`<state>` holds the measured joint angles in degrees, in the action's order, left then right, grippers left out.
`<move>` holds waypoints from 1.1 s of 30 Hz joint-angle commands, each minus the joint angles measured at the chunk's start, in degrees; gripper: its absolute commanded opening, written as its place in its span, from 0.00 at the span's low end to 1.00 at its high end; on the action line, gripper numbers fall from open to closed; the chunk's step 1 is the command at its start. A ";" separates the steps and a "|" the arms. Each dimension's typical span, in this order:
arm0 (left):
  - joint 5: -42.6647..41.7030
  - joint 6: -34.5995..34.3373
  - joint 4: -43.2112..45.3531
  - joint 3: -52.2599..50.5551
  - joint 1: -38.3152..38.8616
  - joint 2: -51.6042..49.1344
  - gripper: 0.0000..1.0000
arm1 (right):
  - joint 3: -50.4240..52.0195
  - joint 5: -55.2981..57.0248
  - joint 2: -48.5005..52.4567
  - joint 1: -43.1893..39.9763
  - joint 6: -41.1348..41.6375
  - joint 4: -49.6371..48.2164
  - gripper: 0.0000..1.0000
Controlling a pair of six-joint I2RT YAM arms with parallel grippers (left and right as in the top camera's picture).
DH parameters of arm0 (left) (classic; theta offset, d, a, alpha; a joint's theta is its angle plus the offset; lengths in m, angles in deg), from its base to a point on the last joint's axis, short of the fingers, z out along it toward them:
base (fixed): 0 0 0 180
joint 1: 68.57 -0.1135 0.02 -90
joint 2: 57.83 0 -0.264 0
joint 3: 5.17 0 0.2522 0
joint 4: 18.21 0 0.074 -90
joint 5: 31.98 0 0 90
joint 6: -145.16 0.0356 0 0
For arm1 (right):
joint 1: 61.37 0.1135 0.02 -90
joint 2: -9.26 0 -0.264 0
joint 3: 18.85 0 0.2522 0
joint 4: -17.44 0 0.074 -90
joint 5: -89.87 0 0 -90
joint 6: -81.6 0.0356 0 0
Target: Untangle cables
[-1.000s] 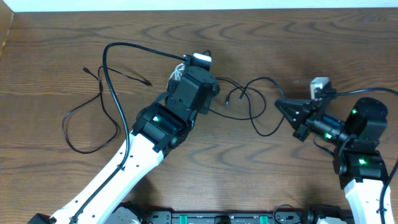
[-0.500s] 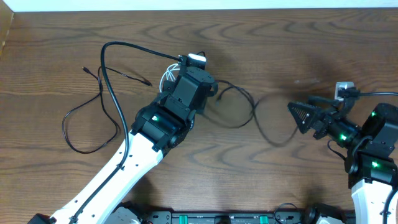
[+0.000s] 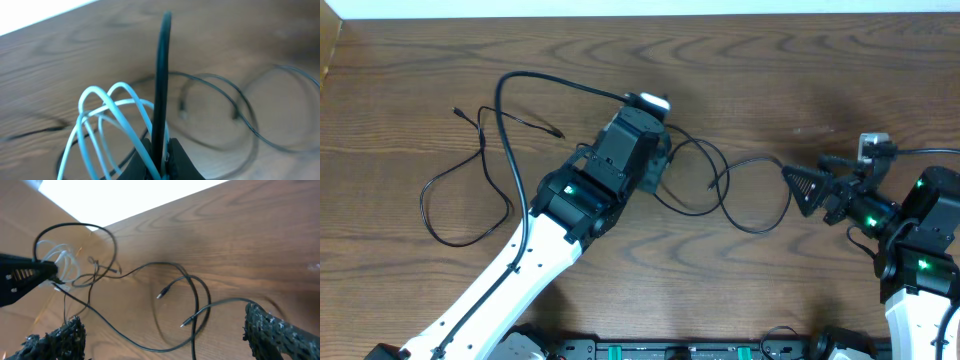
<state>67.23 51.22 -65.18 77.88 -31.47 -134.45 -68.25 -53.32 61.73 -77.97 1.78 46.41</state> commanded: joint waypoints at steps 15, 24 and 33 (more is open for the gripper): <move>-33.14 28.20 -5.38 1.44 -0.26 0.09 0.08 | -0.66 -26.18 -0.33 1.53 -32.04 5.60 0.99; -40.98 32.44 -5.33 1.44 -0.26 0.11 0.08 | -0.66 -28.00 -0.33 7.72 -35.23 5.60 0.99; -46.01 32.68 -5.42 1.42 -0.26 0.11 0.08 | -0.66 -24.26 -0.26 12.35 -37.44 5.60 0.99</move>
<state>25.53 82.52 -70.56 77.88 -31.56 -134.45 -68.25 -78.76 61.73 -66.60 -33.83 51.96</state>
